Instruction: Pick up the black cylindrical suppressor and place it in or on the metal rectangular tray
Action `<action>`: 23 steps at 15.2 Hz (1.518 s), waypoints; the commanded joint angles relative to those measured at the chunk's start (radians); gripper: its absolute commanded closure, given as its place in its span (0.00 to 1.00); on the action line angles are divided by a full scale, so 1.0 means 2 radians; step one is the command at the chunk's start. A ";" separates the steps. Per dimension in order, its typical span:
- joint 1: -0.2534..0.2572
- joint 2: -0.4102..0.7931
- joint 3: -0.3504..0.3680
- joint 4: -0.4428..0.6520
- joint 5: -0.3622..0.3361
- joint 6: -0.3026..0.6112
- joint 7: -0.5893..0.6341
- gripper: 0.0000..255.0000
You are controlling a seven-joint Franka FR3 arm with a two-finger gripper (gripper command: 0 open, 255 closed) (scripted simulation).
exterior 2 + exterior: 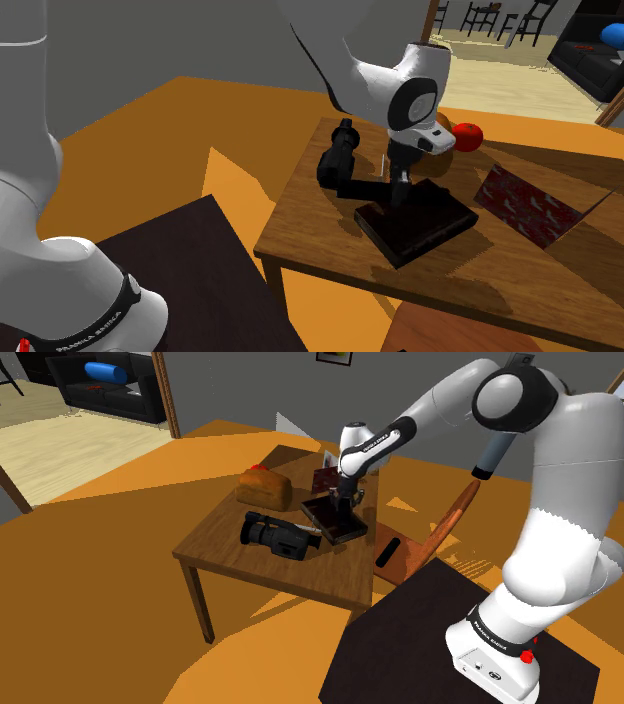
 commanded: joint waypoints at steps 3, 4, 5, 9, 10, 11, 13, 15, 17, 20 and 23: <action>-0.001 0.064 -0.005 0.112 0.002 -0.047 -0.022 1.00; -0.001 0.081 -0.006 0.143 0.003 -0.060 -0.028 1.00; -0.001 0.100 -0.007 0.176 0.004 -0.074 -0.034 1.00; 0.001 0.139 -0.011 0.224 0.002 -0.082 -0.040 1.00; 0.001 0.143 -0.012 0.225 0.002 -0.078 -0.039 1.00; 0.002 0.148 -0.012 0.226 0.001 -0.074 -0.039 1.00; 0.003 0.157 -0.014 0.227 -0.001 -0.067 -0.037 1.00; 0.004 0.167 -0.015 0.230 -0.002 -0.060 -0.036 1.00; 0.005 0.177 -0.017 0.234 -0.003 -0.054 -0.035 1.00; 0.006 0.186 -0.018 0.237 -0.005 -0.047 -0.034 1.00; 0.006 0.186 -0.018 0.237 -0.005 -0.047 -0.034 1.00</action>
